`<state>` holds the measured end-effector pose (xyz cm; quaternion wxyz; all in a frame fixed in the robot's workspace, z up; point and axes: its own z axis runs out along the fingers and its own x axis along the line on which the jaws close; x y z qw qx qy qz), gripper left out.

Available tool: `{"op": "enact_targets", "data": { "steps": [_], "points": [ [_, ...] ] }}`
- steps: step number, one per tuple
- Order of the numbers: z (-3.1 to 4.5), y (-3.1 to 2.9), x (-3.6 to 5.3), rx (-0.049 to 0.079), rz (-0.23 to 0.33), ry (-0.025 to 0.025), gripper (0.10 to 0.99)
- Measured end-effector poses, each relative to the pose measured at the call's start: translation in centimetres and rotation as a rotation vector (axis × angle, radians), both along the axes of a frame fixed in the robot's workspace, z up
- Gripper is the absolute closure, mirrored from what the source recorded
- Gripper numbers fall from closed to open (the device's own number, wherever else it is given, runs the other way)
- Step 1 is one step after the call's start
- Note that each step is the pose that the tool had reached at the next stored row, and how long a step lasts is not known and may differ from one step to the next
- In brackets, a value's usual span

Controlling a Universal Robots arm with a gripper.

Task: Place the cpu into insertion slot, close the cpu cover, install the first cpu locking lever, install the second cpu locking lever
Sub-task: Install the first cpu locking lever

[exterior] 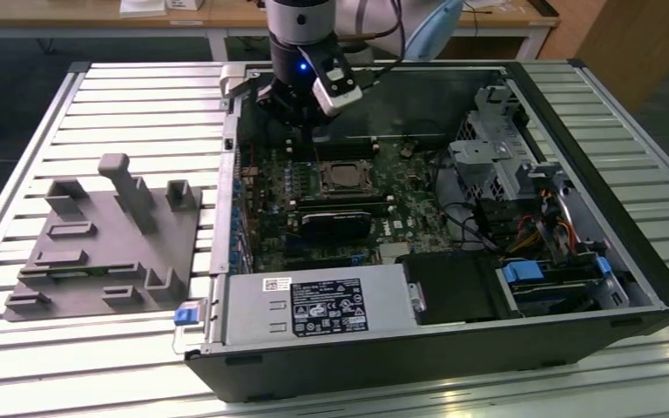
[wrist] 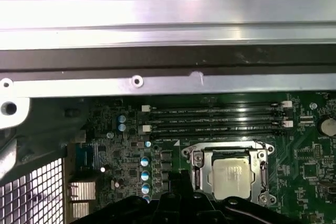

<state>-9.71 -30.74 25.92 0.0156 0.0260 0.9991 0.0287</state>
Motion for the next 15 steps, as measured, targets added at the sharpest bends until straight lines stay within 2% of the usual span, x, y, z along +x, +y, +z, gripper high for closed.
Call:
{"op": "enact_targets", "data": {
  "steps": [6,10,15],
  "points": [
    [-0.26,1.07,-0.15,0.000,0.002,-0.0001,0.980],
    [-0.30,1.19,-0.06,0.000,0.004,0.0000,0.980],
    [-0.31,1.19,0.56,0.000,0.005,0.0000,0.980]
  ]
}}
